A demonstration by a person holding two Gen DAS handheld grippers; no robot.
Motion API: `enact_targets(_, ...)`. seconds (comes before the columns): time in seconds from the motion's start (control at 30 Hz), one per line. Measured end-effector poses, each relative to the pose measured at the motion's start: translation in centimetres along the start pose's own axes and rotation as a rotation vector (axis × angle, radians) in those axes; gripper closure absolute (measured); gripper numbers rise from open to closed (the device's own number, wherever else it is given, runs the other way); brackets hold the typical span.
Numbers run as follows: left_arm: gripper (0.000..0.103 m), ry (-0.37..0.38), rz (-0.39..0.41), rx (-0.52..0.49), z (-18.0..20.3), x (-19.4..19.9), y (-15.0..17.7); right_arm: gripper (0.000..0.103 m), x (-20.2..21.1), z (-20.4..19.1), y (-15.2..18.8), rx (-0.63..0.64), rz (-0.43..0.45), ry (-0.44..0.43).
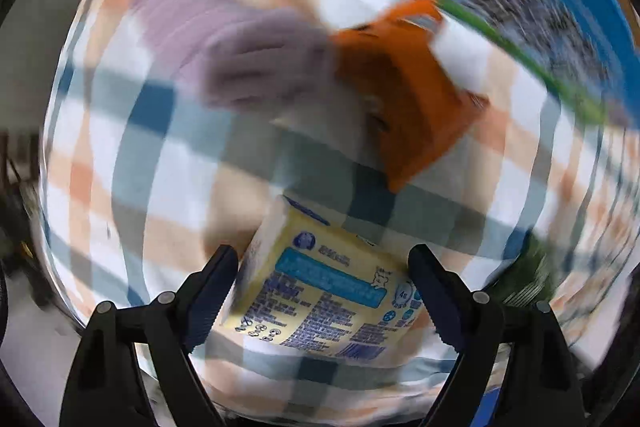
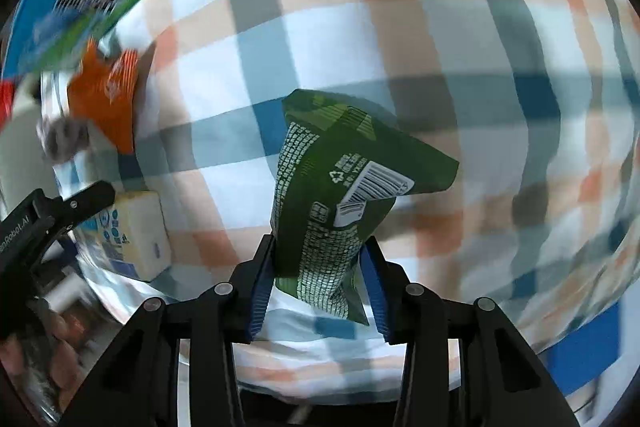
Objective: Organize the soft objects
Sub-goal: 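Grasp the tissue pack with the left tool while the right tool grasps the green snack bag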
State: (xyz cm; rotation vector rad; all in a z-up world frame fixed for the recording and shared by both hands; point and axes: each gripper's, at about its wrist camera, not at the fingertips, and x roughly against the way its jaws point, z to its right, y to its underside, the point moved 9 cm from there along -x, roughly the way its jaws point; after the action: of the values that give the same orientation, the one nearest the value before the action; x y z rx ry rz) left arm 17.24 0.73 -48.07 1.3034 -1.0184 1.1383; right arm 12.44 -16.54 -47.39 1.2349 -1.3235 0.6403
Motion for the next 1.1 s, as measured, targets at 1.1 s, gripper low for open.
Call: enact_targets(1.1,0.033,0.295,-0.150,0.378,3.0,0.1,7.5,0.025,5.9,-1.2,-2.4,0.021,0.026,-0.074)
